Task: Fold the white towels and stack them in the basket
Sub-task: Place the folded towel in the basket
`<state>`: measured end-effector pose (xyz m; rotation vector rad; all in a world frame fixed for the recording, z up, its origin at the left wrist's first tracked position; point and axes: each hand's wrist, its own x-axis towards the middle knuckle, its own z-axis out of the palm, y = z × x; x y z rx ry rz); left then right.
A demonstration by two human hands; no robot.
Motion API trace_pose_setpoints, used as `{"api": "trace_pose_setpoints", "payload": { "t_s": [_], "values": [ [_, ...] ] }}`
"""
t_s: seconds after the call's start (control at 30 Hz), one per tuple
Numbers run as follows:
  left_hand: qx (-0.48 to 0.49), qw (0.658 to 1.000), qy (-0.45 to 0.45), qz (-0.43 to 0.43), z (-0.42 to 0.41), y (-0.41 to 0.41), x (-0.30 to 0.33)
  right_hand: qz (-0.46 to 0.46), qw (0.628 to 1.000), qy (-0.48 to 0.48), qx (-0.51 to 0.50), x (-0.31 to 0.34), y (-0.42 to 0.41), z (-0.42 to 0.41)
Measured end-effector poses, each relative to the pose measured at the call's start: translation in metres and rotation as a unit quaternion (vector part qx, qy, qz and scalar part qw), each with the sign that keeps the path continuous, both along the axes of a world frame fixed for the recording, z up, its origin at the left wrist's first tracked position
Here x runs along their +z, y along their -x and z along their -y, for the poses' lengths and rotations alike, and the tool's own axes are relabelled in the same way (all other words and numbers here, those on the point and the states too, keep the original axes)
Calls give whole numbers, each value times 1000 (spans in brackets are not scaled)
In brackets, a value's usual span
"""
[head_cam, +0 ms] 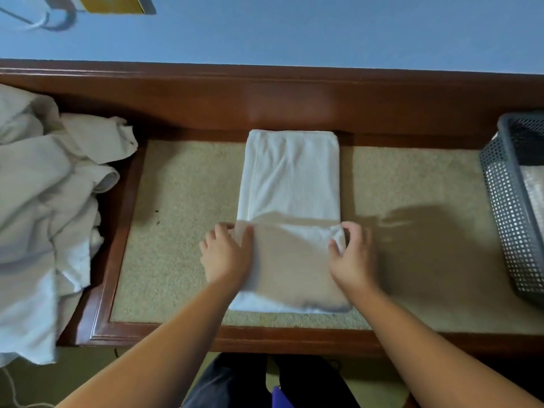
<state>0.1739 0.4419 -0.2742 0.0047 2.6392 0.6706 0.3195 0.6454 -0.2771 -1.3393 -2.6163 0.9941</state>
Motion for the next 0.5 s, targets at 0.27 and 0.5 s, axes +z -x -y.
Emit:
{"api": "trace_pose_setpoints", "payload": {
  "t_s": [0.27,0.5],
  "values": [
    [-123,990,60,-22,-1,-12,7,55,997,50,-9,9,1,10],
    [-49,988,14,148,-4,13,8,57,987,146,-21,0,11,-16]
  ]
}}
